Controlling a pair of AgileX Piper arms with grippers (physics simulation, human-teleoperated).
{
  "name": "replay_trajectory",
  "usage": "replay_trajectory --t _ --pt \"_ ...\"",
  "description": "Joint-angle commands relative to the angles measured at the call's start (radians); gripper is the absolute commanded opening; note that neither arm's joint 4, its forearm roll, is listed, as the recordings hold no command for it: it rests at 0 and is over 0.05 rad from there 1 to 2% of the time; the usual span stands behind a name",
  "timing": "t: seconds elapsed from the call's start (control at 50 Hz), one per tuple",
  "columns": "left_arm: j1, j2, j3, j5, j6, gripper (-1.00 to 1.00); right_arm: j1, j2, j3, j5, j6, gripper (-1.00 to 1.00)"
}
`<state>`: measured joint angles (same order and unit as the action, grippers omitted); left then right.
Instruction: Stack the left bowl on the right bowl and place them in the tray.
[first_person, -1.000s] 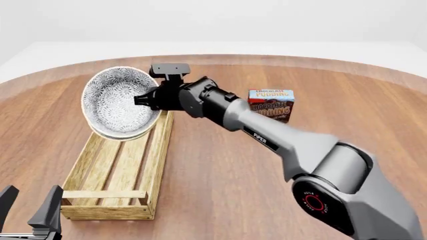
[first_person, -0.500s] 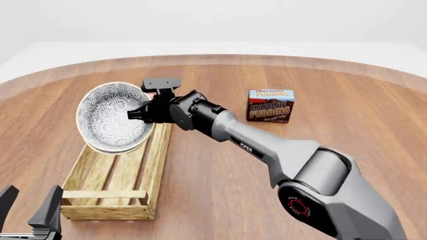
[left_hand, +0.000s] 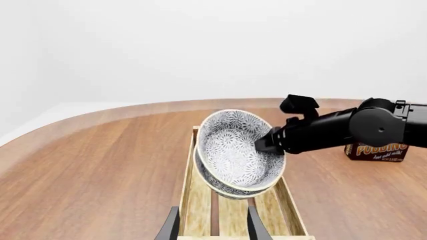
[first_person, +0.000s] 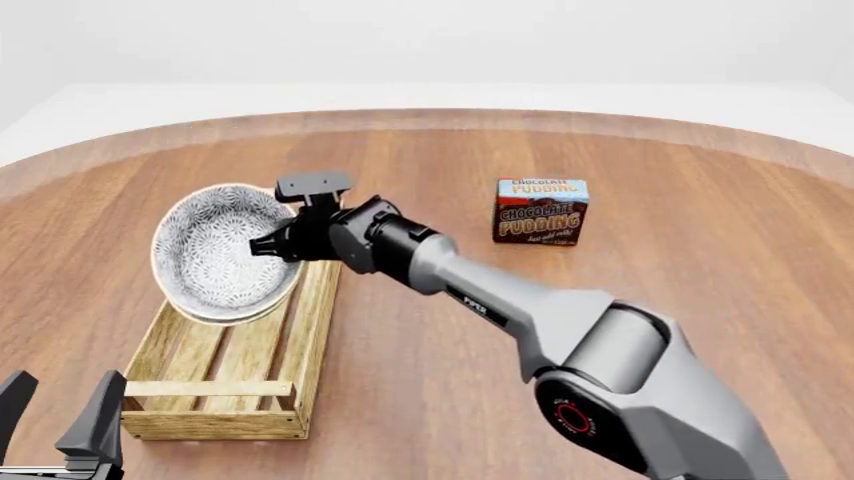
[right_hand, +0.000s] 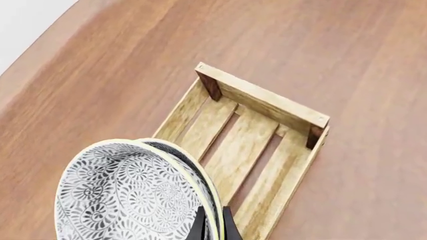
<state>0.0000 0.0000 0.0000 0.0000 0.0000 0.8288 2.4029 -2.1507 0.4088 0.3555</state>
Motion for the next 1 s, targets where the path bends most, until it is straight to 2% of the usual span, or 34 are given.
replay_trajectory --t 0.02,0.38,1.0 --pt "0.0 0.0 0.0 0.0 0.0 1.0 0.002 0.009 -0.023 0.002 -0.001 -1.0" --pt "0.0 0.0 0.0 0.0 0.0 1.0 -0.019 0.016 0.013 -0.021 0.001 -1.0" --pt "0.0 0.0 0.0 0.0 0.0 1.0 -0.009 0.054 0.004 -0.028 0.008 -1.0"
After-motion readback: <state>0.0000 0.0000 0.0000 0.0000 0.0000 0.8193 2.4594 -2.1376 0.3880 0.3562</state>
